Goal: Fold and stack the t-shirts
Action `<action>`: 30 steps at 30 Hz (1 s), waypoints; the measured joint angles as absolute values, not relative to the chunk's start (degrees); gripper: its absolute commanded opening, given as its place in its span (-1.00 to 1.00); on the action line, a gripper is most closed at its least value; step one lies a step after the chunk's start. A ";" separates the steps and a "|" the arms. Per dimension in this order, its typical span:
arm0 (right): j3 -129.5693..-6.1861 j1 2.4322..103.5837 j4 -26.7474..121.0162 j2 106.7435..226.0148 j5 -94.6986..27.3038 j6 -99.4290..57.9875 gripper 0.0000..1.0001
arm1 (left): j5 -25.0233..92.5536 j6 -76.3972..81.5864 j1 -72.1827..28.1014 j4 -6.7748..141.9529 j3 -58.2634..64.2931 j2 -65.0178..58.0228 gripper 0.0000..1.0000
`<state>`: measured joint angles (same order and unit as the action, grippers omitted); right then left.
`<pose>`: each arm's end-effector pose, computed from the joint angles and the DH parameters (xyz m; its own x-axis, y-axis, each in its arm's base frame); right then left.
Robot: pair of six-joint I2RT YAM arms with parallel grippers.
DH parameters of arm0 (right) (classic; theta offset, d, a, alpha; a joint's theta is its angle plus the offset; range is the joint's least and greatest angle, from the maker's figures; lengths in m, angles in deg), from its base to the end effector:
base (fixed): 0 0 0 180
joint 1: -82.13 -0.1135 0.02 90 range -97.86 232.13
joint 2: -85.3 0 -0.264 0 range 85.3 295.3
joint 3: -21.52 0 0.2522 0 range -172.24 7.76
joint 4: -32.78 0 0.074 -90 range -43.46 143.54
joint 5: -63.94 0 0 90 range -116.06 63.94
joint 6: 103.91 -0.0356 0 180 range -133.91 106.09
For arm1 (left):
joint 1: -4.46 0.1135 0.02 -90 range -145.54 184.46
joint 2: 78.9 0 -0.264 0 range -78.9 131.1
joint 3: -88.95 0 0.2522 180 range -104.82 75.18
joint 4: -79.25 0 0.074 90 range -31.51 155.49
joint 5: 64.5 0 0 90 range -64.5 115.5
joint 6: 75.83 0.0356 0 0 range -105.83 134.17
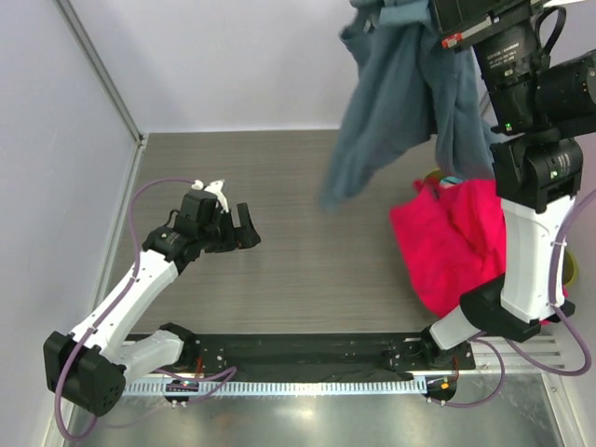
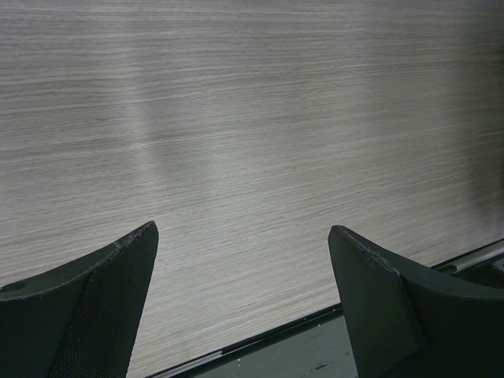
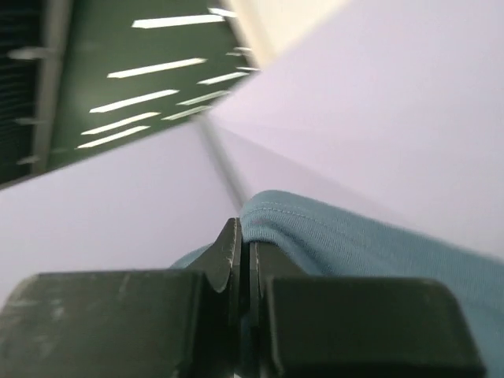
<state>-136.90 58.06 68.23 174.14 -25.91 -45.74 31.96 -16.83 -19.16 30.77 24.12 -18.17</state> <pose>0.1766 0.0788 0.6753 0.2212 0.6764 -0.7025 -0.6150 0.6558 0.4378 0.2006 -0.0921 0.2853 -0.7923 -0.2121 -0.5721 0.0744 0.8971 -0.4356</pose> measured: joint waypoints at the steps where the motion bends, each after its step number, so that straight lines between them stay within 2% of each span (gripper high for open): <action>1: -137.23 57.97 64.25 175.03 -29.54 -47.55 -0.98 | 31.72 -16.83 -19.16 30.74 24.12 -18.39 0.80; 4: -134.72 57.97 53.17 176.78 -39.68 -52.39 -0.98 | 30.59 -16.81 -19.16 30.70 24.12 -19.46 0.79; 6: -123.13 57.86 48.71 174.53 -43.36 -54.18 -0.92 | 29.62 -16.79 -19.16 30.66 24.12 -20.08 0.80; 7: -116.95 57.80 48.12 172.98 -43.84 -54.46 -0.73 | 29.27 -16.79 -19.16 30.59 24.12 -20.29 0.80; 8: -110.41 57.69 47.45 171.23 -43.47 -54.42 -0.40 | 28.62 -16.76 -19.16 30.48 24.12 -20.53 0.80; 9: -104.05 57.71 47.75 170.20 -42.83 -54.42 0.19 | 28.07 -16.79 -19.14 30.39 24.12 -20.71 0.81; 10: -96.53 57.75 48.17 168.91 -41.83 -54.07 0.57 | 27.20 -16.74 -19.14 30.26 24.12 -20.99 0.81; 11: -88.99 57.75 49.92 167.82 -40.43 -53.39 0.82 | 26.43 -16.76 -19.11 30.04 24.12 -21.37 0.85; 14: -69.65 57.75 57.41 164.52 -31.66 -51.66 0.94 | 23.57 -16.74 -18.96 29.80 24.12 -23.16 0.87; 17: -57.78 57.84 68.56 159.84 -21.74 -50.79 0.94 | 20.92 -16.81 -18.74 29.83 24.12 -24.91 0.89; 22: -58.09 58.04 77.22 155.64 -12.34 -46.94 0.93 | 18.72 -17.00 -18.65 29.65 23.66 -22.41 0.87; 30: -60.16 58.10 76.58 163.64 -13.00 -42.96 0.99 | 17.95 -19.82 -18.65 29.59 21.73 -12.93 0.85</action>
